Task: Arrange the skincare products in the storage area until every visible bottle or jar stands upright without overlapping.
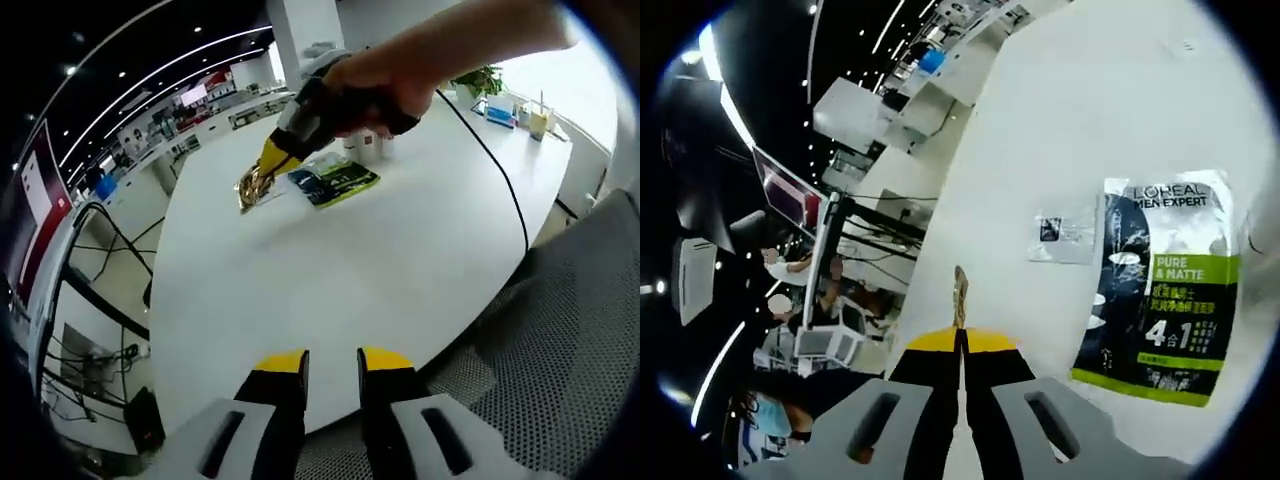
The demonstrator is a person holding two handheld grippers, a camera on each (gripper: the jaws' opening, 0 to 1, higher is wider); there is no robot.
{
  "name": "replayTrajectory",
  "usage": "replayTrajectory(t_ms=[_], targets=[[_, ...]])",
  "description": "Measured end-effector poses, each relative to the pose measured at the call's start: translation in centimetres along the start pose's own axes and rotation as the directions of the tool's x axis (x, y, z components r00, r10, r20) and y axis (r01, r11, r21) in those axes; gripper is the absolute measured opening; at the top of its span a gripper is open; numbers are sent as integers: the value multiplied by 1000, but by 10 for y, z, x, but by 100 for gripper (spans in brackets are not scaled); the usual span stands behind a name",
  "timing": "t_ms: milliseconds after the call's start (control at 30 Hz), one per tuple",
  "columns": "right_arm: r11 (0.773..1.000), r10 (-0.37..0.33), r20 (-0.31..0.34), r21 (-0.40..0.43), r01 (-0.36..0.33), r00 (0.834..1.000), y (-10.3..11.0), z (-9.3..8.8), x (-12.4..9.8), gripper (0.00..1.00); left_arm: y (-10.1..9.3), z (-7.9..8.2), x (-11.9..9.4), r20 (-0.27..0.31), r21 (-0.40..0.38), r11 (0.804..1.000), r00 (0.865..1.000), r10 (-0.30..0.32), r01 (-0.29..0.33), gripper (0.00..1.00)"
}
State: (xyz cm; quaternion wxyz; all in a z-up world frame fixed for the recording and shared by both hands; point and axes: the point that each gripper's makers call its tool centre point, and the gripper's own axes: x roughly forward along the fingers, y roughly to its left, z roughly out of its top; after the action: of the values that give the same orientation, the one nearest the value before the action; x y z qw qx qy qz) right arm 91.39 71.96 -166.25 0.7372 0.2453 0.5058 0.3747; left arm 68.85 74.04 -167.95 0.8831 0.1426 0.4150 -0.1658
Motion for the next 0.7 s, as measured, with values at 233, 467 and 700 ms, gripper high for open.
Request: replayTrajectory(t_ms=[233,467,700], targets=[[1000,-17,-11,19,17,1000,-6,5,3,0,0,-4,2,-4,-7,1000,1000,-1,1,20],[998,-63,-50,7,63,997,-22,-2,9,0,0,-5,2,-7,-6,1000,1000,-4,4,20],[993,-120,-91,3,121,989,-40,-12,9,0,0,-5,2,-7,-8,1000,1000,-1,1,20]])
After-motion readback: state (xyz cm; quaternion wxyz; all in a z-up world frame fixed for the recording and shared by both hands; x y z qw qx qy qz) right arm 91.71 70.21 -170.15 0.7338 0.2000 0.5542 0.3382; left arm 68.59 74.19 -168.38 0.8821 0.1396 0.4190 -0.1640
